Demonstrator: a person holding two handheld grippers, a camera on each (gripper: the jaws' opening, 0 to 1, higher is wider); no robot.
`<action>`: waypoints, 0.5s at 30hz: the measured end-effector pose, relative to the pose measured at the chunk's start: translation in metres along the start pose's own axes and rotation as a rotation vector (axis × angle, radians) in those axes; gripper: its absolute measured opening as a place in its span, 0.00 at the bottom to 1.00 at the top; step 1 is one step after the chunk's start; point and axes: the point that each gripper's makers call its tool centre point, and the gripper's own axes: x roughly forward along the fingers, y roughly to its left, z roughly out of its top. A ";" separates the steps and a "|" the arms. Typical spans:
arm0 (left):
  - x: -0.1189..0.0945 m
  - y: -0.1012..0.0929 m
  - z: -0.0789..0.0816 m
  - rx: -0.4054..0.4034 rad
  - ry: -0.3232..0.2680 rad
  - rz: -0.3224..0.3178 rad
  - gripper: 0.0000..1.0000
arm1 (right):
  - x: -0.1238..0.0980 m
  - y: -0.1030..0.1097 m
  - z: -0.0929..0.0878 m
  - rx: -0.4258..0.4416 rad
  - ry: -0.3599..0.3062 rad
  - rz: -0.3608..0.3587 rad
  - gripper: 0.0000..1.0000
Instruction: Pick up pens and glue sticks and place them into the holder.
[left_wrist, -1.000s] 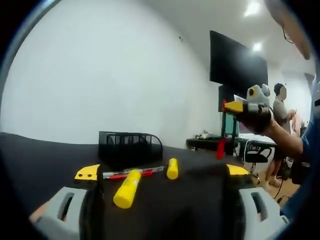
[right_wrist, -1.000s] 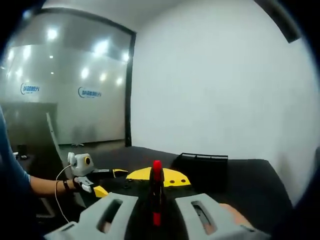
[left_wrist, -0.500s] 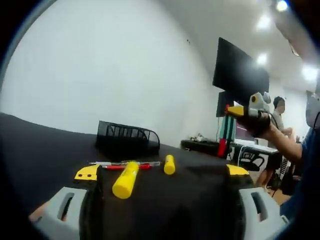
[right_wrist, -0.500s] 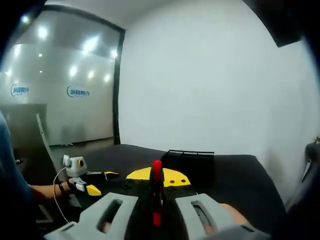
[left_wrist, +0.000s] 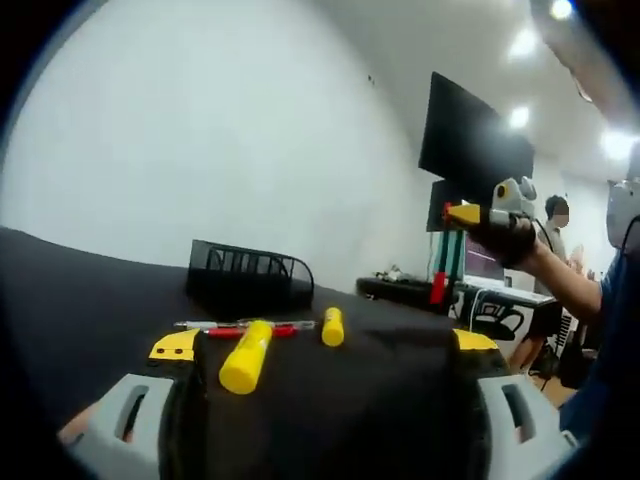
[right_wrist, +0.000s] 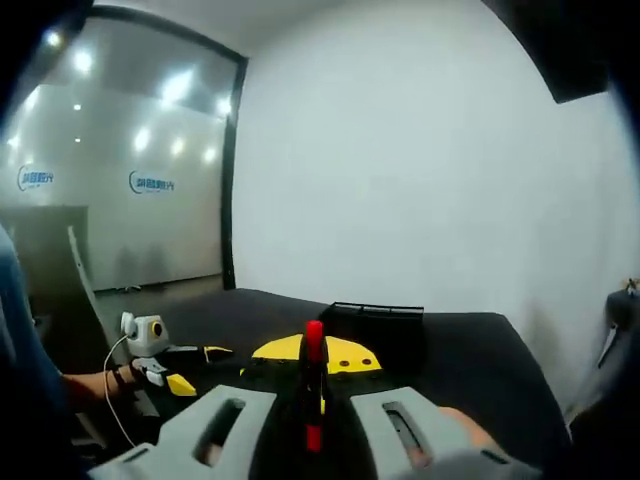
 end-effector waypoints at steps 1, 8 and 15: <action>-0.001 0.000 0.001 -0.003 -0.007 -0.001 0.96 | 0.001 -0.001 0.002 0.000 -0.002 0.002 0.03; -0.002 0.001 0.009 -0.015 -0.046 0.002 0.96 | 0.019 -0.007 0.011 -0.029 0.000 0.026 0.03; 0.000 0.003 0.005 0.002 -0.028 0.017 0.96 | 0.056 -0.020 0.009 -0.042 -0.005 0.050 0.03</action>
